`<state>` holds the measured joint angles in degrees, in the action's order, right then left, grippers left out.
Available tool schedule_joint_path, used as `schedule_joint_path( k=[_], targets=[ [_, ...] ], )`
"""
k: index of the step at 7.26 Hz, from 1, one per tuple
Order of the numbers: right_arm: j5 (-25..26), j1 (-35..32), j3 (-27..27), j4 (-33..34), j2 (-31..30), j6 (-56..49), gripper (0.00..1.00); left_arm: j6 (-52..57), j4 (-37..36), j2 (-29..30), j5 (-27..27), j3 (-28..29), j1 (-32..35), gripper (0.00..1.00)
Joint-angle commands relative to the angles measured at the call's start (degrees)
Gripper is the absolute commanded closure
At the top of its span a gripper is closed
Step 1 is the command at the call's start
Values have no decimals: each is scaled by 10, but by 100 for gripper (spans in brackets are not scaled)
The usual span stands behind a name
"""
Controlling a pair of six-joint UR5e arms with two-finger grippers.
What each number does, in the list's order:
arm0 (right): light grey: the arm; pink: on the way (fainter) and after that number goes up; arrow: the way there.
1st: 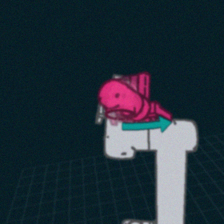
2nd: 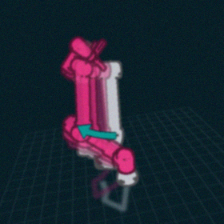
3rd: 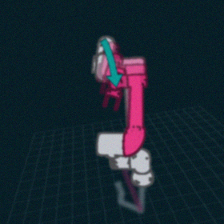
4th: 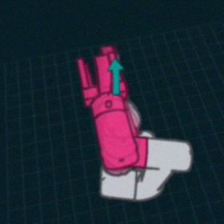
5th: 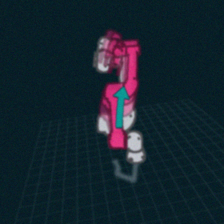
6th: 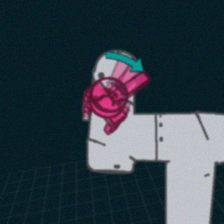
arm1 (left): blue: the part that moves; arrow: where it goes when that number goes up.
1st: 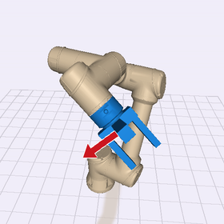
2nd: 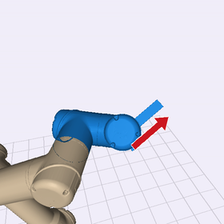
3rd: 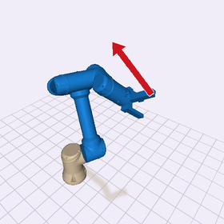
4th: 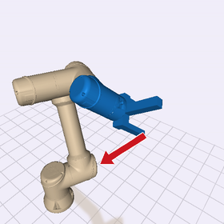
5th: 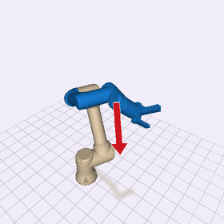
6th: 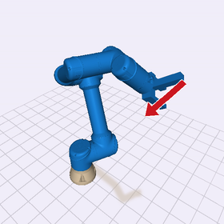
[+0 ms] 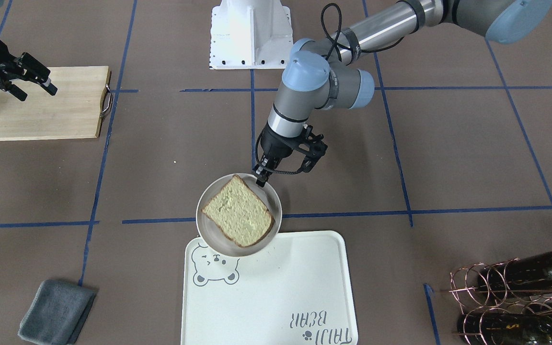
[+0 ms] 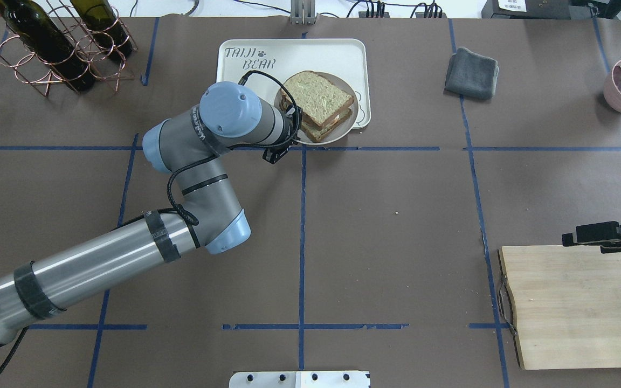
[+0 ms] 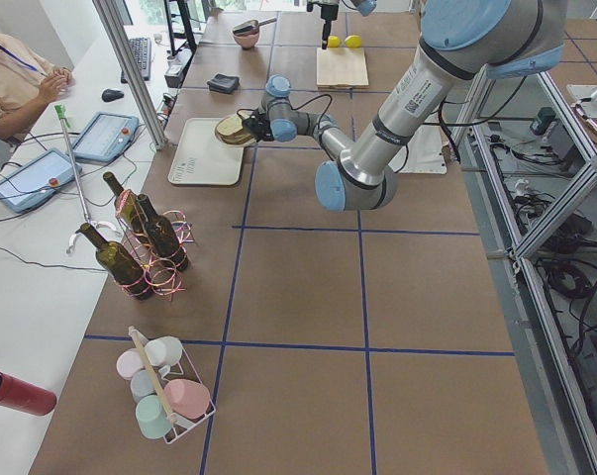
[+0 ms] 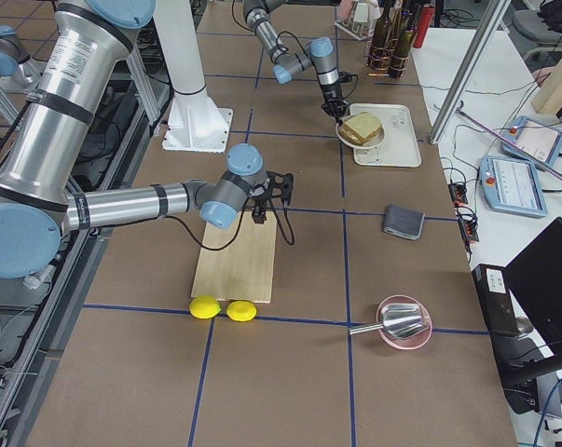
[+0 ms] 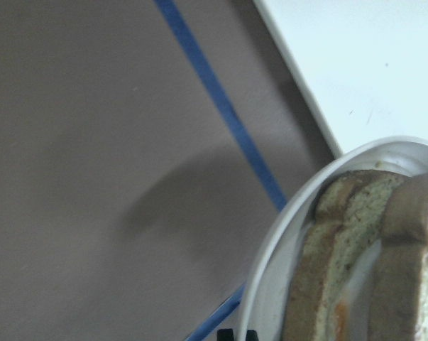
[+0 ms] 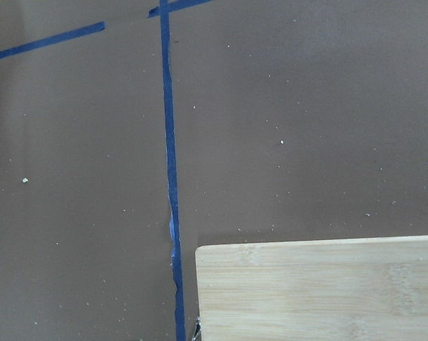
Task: Make sandwich and place on tray
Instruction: 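Carry the plate with the left gripper onto the white tray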
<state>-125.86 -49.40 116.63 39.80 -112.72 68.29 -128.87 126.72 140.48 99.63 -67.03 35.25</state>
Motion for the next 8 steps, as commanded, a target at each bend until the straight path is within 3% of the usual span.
schedule_joint_path(
  k=[1, 4, 6, 7, 8],
  targets=[
    [0, 0, -3, -1, 0, 0, 0, -1, 54, 30, -13, 83, 21, 100],
    [-1, 1, -1, -1, 0, 0, 0, 11, 106, 30, -14, 124, 21, 100],
    [-1, 1, -5, -1, 1, 0, 0, 22, 106, 30, -15, 125, 22, 61],
    [-1, 1, -5, -1, 1, 0, 0, 40, 106, 30, -14, 122, 30, 46],
    [-1, 1, -4, -2, 1, 0, 0, 43, 103, 28, -14, 111, 32, 47]
  ],
)
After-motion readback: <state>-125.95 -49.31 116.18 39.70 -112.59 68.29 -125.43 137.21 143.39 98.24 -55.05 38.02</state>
